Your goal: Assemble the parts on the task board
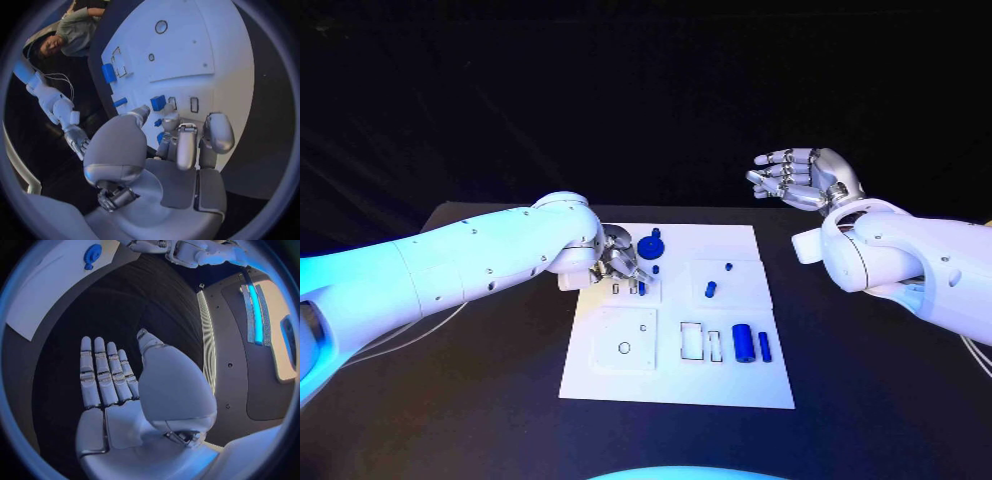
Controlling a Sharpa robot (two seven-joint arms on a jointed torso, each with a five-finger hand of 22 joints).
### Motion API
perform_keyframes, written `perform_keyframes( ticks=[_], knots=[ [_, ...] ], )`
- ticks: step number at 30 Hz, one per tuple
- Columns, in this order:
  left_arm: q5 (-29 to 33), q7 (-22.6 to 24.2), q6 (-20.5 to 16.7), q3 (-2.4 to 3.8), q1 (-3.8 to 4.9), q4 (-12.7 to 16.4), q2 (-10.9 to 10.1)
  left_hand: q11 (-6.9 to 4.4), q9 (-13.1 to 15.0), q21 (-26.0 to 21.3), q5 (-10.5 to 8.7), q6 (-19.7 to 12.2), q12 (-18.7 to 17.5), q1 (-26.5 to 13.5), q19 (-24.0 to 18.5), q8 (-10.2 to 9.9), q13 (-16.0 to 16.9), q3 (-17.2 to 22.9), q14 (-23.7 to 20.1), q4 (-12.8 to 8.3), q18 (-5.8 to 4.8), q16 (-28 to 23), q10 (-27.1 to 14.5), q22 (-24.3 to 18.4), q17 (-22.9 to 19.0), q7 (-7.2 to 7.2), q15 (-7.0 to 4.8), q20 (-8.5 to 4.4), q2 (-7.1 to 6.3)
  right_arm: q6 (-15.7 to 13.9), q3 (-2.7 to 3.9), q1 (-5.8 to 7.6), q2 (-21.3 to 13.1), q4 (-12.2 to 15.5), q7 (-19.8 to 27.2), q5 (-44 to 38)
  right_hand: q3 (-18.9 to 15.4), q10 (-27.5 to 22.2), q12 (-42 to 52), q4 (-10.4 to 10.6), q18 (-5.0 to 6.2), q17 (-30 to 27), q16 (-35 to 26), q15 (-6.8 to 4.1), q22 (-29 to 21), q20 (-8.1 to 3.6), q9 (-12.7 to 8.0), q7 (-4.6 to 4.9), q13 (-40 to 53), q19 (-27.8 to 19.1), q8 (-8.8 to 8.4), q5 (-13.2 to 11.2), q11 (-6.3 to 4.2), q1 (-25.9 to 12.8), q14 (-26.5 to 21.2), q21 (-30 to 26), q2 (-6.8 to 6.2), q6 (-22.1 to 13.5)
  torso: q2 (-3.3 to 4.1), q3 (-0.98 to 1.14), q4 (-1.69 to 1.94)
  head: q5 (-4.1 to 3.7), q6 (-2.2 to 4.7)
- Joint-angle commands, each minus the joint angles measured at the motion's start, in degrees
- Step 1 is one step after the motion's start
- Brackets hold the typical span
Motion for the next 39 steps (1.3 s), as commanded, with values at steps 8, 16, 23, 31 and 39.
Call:
perform_keyframes(
  ticks=[8,16,23,31,39],
  knots=[
    [0.96,0.18,0.37,-0.06,0.0,0.05,0.19,-0.03,1.5,1.29,0.29,-0.23,0.46,1.95,0.62,-0.57,0.92,-1.33,4.06,0.59,0.13,1.47,-0.13,1.43,11.4,0.02,-0.01,0.23,1.81,0.41,0.02,-0.01,0.28,-0.24,-0.38,-0.07,-0.94,0.62,-0.86,-0.39,0.78,-0.54,-0.78,0.18,-0.49,-0.05,-0.37,3.32,-0.45,-1.27,-0.63,0.37,0.1,0.69,-0.34,-0.4,0.74,0.55,0.04,-0.03,0.0,0.0,0.06],
    [1.87,0.34,0.63,-0.08,0.0,-0.01,0.22,-0.14,1.89,1.38,0.31,-0.08,0.31,4.13,0.47,-1.0,0.8,0.38,4.04,0.46,0.14,1.47,-0.34,1.52,11.41,-0.11,-0.08,0.27,3.07,0.64,0.02,-0.03,0.47,-0.4,-0.62,-0.1,-0.93,0.68,-0.9,-0.42,0.78,-0.63,-0.83,0.19,-0.61,-0.03,-0.39,3.36,-0.53,-1.29,-0.66,0.38,0.12,0.72,-0.34,-0.4,0.79,0.61,0.07,-0.01,0.02,-0.02,0.04],
    [2.01,0.4,0.68,-0.14,-0.03,-0.47,0.39,-0.15,1.93,1.38,0.3,-0.08,0.28,4.3,0.45,-1.04,0.77,0.52,4.04,0.46,0.14,1.48,-0.37,1.51,11.42,-0.11,-0.08,0.27,3.11,0.82,0.01,-0.05,0.58,-0.48,-0.7,-0.1,-0.91,0.75,-0.94,-0.44,0.78,-0.71,-0.88,0.21,-0.73,-0.02,-0.41,3.39,-0.6,-1.31,-0.69,0.38,0.13,0.73,-0.33,-0.4,0.86,0.68,0.12,0.01,-0.03,-0.01,-0.05],
    [2.06,0.42,0.87,-0.21,-0.09,-0.86,0.52,-0.15,1.96,1.4,0.29,-0.07,0.29,4.42,0.45,-1.07,0.8,0.65,4.07,0.48,0.14,1.51,-0.37,1.53,11.48,-0.11,-0.09,0.27,3.16,1.0,0.01,-0.06,0.59,-0.49,-0.74,-0.1,-0.91,0.81,-0.96,-0.44,0.78,-0.77,-0.92,0.22,-0.82,-0.01,-0.41,3.41,-0.64,-1.33,-0.7,0.38,0.14,0.72,-0.33,-0.41,0.89,0.74,0.14,0.01,-0.02,-0.12,-0.15],
    [2.09,0.56,1.2,-0.24,-0.1,-0.98,0.54,-0.15,2.03,1.45,0.26,-0.02,0.29,4.63,0.49,-1.11,0.81,0.82,4.08,0.46,0.12,1.53,-0.37,1.63,11.52,-0.12,-0.09,0.27,3.14,1.23,0.0,-0.07,0.6,-0.5,-0.84,-0.1,-0.93,0.93,-0.99,-0.42,0.78,-0.88,-1.0,0.24,-0.97,0.02,-0.43,3.44,-0.71,-1.37,-0.72,0.37,0.16,0.66,-0.34,-0.41,0.93,0.85,0.08,0.0,0.03,-0.2,-0.42]
  ],
)
